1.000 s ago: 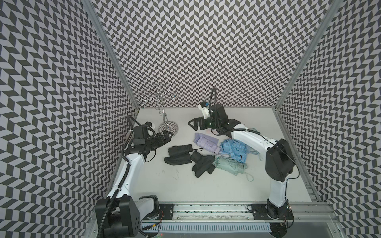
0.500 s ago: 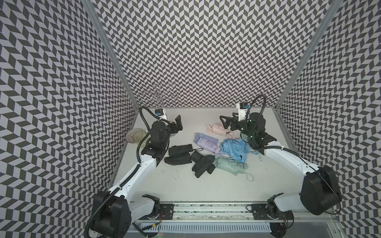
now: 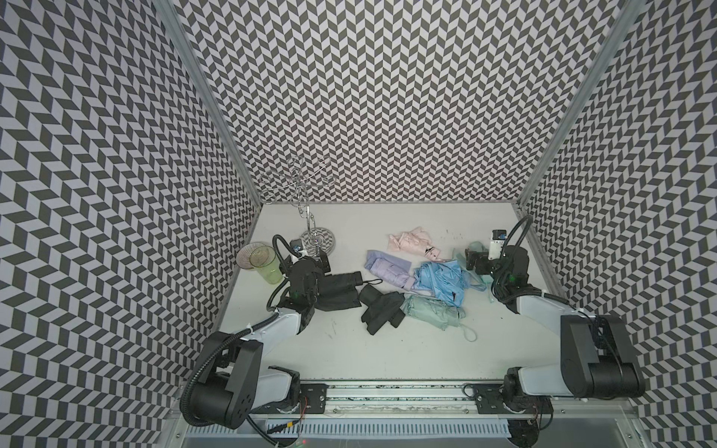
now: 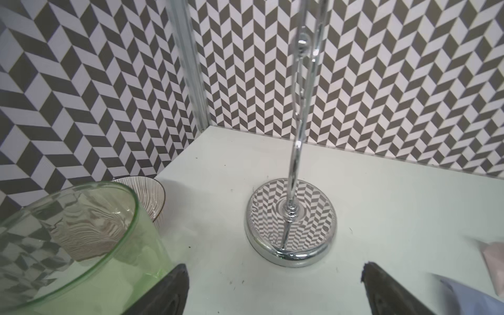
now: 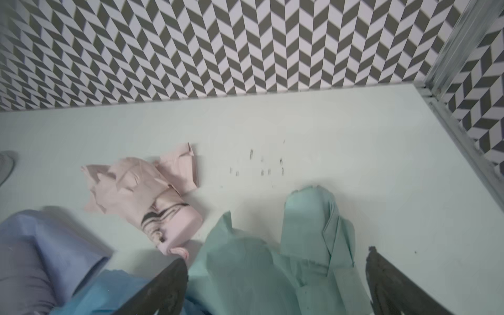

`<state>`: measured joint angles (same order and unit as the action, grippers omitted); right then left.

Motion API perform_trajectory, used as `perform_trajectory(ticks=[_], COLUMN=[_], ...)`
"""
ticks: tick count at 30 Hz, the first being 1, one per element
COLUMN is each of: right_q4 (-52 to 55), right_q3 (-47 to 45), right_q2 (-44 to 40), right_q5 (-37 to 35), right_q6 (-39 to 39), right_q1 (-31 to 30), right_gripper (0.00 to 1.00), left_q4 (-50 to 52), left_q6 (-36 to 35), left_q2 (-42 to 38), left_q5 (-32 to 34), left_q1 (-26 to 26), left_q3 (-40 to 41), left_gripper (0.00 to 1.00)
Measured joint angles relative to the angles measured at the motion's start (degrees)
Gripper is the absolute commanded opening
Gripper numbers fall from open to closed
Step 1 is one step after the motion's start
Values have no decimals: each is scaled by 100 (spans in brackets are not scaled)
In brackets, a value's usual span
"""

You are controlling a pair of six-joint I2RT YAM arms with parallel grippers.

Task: Take umbrellas out of sleeves
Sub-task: Reset both arms

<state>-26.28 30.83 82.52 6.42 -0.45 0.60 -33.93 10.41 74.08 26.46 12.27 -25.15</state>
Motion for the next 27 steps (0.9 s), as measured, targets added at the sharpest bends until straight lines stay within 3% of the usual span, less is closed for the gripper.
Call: perform_trajectory(ticks=[8, 12, 20, 27], right_q4=[-946, -1773, -3407, -4194], right_q3=[-13, -310, -1665, -1860], right_q2=[638, 640, 498, 669], right_q5=[509, 667, 745, 745], right_q6=[-153, -153, -173, -203], right_q1=[109, 107, 107, 63], right_gripper=[99, 100, 100, 99], left_q4=[-955, -1803, -3652, -3779], left_q6=[-310, -332, -741, -785], left_q2=[-24, 474, 1456, 1495], left_q5=[-420, -918, -2225, -2341], left_q1=[-868, -1255, -1316, -1316], left_q3=[562, 935, 1384, 1226], left_gripper=[100, 100, 100, 100])
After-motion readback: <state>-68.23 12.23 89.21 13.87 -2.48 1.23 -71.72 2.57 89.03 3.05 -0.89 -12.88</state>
